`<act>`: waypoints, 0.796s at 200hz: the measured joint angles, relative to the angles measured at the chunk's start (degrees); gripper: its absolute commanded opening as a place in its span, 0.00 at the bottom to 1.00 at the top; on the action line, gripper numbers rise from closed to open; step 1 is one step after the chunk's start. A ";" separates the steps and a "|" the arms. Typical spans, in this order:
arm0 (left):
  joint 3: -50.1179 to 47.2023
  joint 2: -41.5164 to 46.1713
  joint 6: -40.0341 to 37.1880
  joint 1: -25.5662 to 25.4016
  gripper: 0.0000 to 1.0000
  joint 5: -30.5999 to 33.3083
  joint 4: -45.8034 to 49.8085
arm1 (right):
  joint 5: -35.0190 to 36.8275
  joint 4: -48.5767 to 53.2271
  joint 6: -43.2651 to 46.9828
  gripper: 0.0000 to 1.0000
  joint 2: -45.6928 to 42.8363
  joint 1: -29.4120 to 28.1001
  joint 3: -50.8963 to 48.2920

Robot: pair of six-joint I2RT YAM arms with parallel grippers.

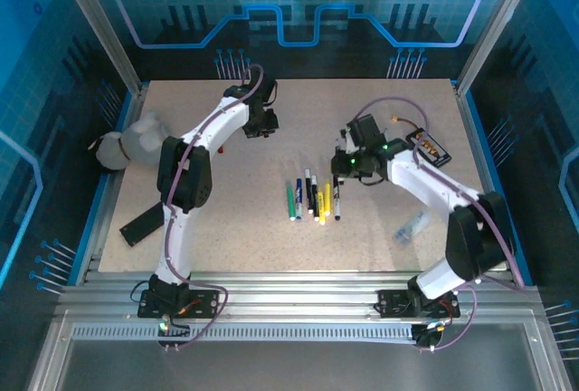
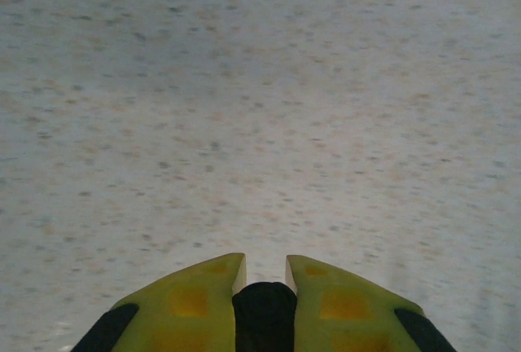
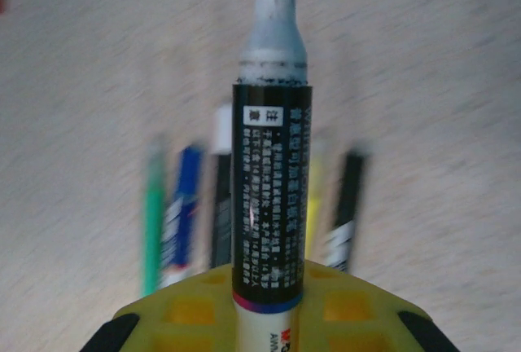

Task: Open the pen caps

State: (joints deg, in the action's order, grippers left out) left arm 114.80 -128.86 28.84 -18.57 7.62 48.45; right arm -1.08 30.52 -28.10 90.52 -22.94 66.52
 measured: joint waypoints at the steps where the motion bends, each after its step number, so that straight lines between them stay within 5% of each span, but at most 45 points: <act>1: -0.02 0.00 -0.09 0.04 0.00 0.15 0.04 | 0.15 0.09 0.13 0.00 0.26 0.20 0.17; 67: 0.17 -1.84 -4.55 2.58 0.00 12.20 4.31 | 5.25 4.61 5.14 0.00 16.63 9.77 13.03; 122: 0.17 -5.42 -5.01 4.79 0.00 13.86 5.20 | 6.73 6.75 6.40 0.00 25.59 11.02 22.77; 159: 0.17 -6.97 -5.03 5.18 0.10 14.75 5.64 | 9.92 8.52 7.19 0.00 29.64 11.02 24.35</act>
State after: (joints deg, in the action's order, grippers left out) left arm 114.98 -135.83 23.81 -13.39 22.37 54.08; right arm 8.84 39.05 -20.91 120.16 -11.92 90.87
